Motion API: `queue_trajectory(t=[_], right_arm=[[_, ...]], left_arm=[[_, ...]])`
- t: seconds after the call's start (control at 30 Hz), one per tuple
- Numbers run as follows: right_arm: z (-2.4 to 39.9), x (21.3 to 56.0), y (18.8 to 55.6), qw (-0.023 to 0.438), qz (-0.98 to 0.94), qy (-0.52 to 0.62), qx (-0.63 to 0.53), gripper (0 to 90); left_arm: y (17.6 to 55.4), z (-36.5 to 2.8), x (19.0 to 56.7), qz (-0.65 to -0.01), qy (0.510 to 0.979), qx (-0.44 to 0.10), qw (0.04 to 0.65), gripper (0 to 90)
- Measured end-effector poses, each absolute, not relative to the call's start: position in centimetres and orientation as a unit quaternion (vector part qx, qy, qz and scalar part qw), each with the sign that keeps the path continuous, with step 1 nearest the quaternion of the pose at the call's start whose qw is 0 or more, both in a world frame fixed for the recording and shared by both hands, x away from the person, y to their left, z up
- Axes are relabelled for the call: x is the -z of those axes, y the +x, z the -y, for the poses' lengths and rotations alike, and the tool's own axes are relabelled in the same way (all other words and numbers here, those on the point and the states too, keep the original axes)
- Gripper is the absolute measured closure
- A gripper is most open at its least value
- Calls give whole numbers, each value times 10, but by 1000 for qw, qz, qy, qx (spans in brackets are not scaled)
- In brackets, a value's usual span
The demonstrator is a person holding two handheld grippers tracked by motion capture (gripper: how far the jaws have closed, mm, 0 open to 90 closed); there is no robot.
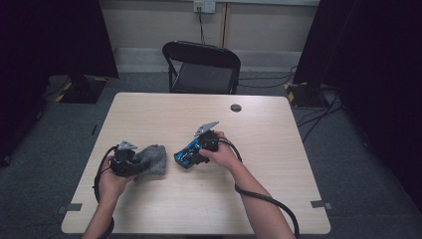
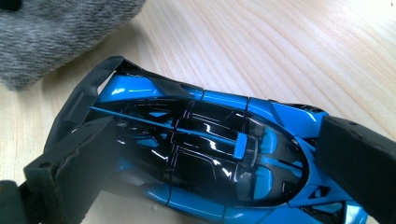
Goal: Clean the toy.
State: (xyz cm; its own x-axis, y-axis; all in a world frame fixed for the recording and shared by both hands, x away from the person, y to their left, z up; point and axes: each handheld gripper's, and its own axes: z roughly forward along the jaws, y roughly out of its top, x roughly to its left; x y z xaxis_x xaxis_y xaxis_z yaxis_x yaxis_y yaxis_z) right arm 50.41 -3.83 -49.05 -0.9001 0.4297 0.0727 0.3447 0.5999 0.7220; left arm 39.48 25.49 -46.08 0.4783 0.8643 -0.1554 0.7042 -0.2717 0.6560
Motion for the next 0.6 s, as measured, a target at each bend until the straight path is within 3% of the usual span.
queue_trajectory(t=[0.6], right_arm=[[38,491,503,54,-892,217,-393,0]], left_arm=[[406,-227,479,-474,812,-103,323,694]])
